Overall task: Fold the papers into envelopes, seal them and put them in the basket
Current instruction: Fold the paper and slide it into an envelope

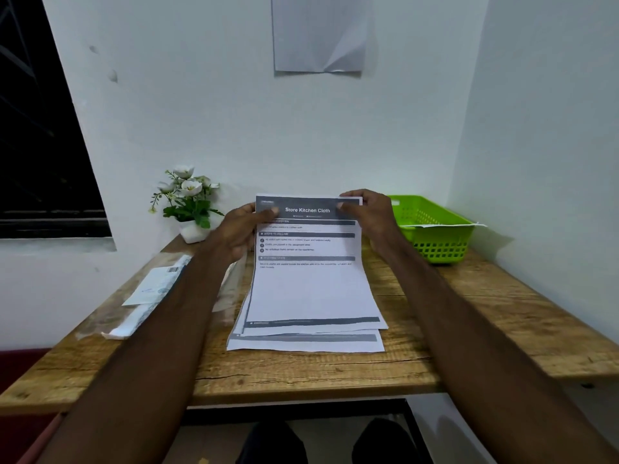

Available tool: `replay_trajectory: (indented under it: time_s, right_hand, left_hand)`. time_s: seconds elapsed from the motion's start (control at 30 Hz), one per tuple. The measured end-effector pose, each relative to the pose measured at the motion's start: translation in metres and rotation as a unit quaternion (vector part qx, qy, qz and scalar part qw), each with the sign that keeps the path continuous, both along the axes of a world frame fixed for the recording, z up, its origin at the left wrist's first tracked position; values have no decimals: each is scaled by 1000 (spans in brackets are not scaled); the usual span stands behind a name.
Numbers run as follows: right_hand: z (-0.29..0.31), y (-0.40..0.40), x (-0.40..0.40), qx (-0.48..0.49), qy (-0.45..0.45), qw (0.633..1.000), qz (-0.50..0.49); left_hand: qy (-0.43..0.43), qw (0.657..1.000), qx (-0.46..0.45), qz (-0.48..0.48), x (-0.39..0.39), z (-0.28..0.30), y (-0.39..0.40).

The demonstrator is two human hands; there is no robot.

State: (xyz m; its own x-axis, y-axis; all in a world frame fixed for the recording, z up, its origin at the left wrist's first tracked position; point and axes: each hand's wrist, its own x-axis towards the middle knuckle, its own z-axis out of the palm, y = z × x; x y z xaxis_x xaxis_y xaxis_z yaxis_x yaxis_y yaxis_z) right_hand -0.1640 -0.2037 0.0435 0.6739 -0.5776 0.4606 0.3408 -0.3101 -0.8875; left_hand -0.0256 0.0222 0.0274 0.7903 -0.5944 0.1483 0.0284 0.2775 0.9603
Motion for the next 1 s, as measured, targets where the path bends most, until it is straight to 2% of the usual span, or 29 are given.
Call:
replay_trajectory:
  time_s: [0.1,0.2,0.33,0.47,0.53,0.73,0.83,1.0]
  right_hand:
    - [-2,-2,3,33,-4,999,5]
    - [-3,-5,3,49,-16,999,0]
    - [1,-5,-1,75,-25,997,17]
    - [6,-2,-11,61,-26,996,66]
    - [7,-1,-17,34,-13,996,81]
    - [10,-5,-27,-131,29,984,113]
    - [9,-11,-29,-169,47,977,123]
    - [4,-16,-24,-215,65,971,82]
  left_hand:
    - [0,992,88,-92,0,-9,3]
    - [-10,984,132,-117,1,-15,1]
    - [4,987,128,-98,4,-18,-1]
    - [12,990,113,-87,7,-18,-2]
    - [25,992,93,-87,9,-17,-1]
    - [57,993,31,-99,8,-12,-1]
    - [66,992,30,-105,7,-9,1]
    - [95,991,3,-92,8,-8,1]
